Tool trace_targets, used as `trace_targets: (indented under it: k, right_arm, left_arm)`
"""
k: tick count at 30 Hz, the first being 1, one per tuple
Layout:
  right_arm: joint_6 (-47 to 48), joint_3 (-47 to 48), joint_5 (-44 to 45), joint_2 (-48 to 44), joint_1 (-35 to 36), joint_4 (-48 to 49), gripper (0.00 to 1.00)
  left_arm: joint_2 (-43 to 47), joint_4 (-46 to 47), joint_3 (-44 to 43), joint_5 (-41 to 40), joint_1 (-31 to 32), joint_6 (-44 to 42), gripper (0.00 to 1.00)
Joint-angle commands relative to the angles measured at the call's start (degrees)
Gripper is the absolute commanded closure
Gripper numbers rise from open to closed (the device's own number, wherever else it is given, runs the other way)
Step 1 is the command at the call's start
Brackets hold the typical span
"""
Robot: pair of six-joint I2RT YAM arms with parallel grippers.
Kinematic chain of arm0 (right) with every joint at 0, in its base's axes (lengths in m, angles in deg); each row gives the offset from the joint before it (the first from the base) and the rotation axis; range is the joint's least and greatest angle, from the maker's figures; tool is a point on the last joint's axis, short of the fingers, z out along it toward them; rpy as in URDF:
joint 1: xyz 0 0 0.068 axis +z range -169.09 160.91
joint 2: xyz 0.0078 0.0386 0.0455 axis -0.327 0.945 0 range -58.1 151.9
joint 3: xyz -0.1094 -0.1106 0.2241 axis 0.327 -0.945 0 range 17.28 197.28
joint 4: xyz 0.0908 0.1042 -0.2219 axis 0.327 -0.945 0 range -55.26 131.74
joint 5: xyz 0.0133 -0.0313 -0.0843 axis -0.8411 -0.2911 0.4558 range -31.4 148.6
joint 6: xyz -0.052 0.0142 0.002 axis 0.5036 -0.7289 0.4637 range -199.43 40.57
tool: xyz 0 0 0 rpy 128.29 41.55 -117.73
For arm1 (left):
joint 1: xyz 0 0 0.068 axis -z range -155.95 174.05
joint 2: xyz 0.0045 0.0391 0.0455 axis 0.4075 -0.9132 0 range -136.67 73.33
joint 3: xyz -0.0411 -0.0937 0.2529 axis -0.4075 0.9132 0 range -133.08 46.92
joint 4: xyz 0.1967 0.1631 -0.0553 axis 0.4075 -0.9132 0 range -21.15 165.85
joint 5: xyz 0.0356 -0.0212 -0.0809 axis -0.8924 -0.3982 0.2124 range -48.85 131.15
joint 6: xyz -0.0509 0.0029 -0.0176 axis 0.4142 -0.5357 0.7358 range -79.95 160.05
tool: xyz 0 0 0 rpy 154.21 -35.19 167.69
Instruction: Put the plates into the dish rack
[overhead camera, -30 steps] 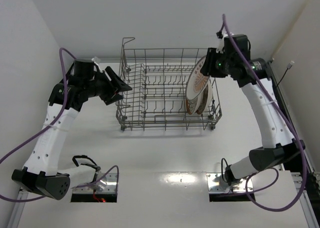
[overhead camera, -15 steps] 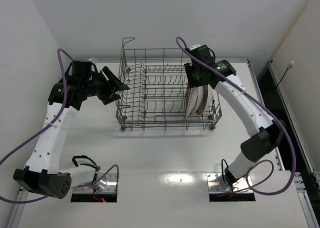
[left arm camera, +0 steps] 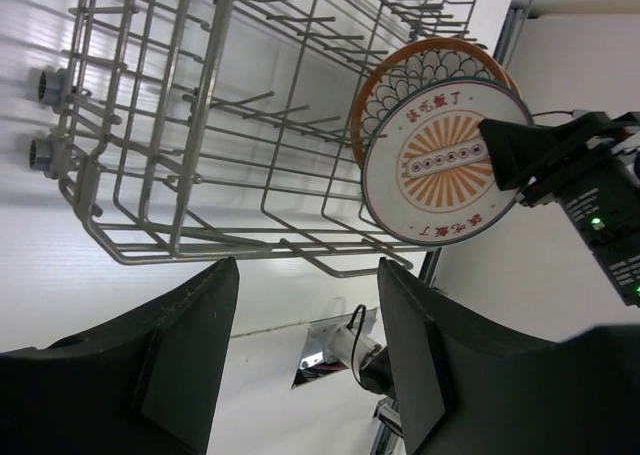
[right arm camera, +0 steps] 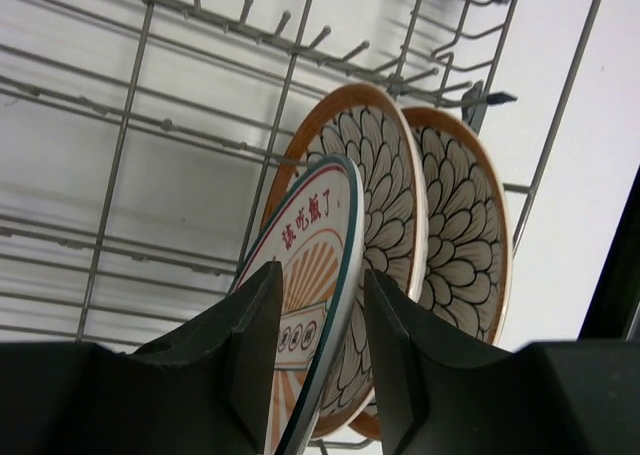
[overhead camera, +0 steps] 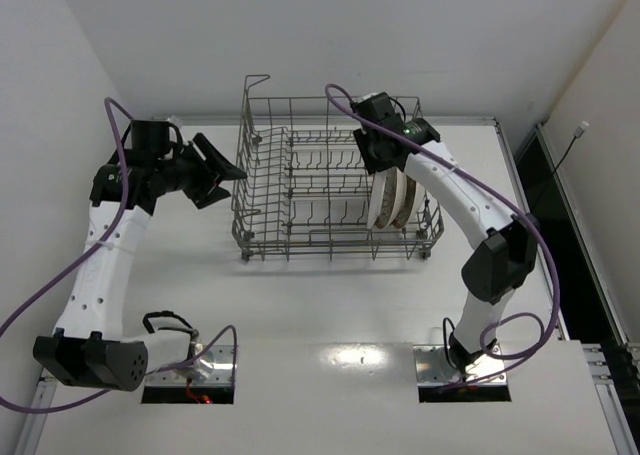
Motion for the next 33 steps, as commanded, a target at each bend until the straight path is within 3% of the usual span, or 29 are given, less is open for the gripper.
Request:
trace_targets:
  k: [1, 15, 22, 29, 33]
  right_arm:
    - [2.64, 4.26, 1.80, 0.46, 0.23, 5.12, 1.00]
    - [8.00, 4.36, -4.60, 6.18, -0.82, 10.92, 1.00]
    - [9.23, 2.24, -8.39, 7.76, -1.88, 11.73, 0.95]
    - [6.08, 2.77, -10.32, 8.82, -2.49, 7.95, 0.78]
    - [3.01, 2.24, -8.83, 6.63, -2.49, 6.27, 0.52]
  left_arm:
    - [-0.35, -1.53, 0.05, 2.00, -1.46, -2.80, 0.45]
    - [-4.31, -6.72, -5.56, 4.37, -4.97, -6.59, 0.45]
    - [-4.31, -6.72, -4.26, 4.90, -6.03, -7.12, 0.45]
    - [-5.45, -4.79, -3.02, 5.42, -6.03, -7.12, 0.45]
    - [-6.07, -3.48, -2.49, 5.95, -6.03, -6.59, 0.45]
